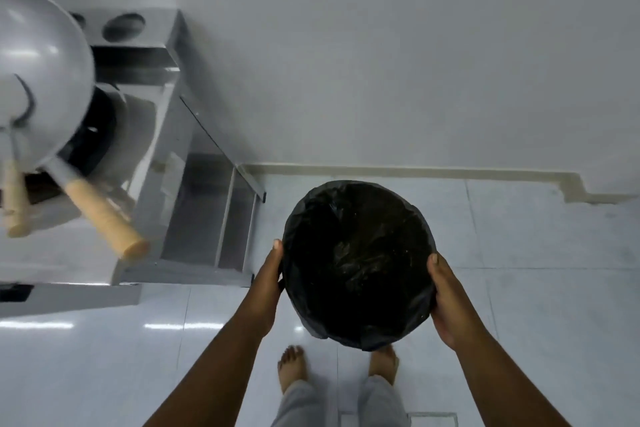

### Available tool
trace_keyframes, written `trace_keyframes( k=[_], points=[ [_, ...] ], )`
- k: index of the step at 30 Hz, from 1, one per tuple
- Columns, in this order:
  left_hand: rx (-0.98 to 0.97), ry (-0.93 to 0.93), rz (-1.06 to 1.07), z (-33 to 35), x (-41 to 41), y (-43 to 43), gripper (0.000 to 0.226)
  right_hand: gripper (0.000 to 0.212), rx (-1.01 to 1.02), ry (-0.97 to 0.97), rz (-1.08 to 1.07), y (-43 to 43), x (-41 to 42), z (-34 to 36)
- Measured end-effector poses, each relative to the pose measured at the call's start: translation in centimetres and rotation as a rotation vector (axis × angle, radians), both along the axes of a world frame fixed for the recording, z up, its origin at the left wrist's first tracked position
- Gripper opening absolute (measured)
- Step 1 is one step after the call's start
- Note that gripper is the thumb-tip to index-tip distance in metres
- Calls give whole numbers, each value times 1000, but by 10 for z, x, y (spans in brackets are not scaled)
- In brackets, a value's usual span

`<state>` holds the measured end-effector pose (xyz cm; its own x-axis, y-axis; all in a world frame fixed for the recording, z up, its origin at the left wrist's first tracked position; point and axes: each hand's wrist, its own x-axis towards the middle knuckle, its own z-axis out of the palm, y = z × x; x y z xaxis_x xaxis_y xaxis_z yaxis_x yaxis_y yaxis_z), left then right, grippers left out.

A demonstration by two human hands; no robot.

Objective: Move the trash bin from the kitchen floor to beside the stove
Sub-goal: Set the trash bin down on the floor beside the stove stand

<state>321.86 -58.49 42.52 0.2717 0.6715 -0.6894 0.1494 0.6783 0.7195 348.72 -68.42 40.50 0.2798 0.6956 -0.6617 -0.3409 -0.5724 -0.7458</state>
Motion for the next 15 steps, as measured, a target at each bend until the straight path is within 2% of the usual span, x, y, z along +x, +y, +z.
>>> trace_keyframes(
  k=[4,10,15],
  points=[
    [-83,58,6,-97,-2,3,91,62,-71,54,32,14,6,-100],
    [-242,60,73,-230,-10,9,77,61,-204,150,84,16,5,-247],
    [-307,74,97,-300,-8,9,87,59,-250,188,97,10,-2,-329]
  ],
)
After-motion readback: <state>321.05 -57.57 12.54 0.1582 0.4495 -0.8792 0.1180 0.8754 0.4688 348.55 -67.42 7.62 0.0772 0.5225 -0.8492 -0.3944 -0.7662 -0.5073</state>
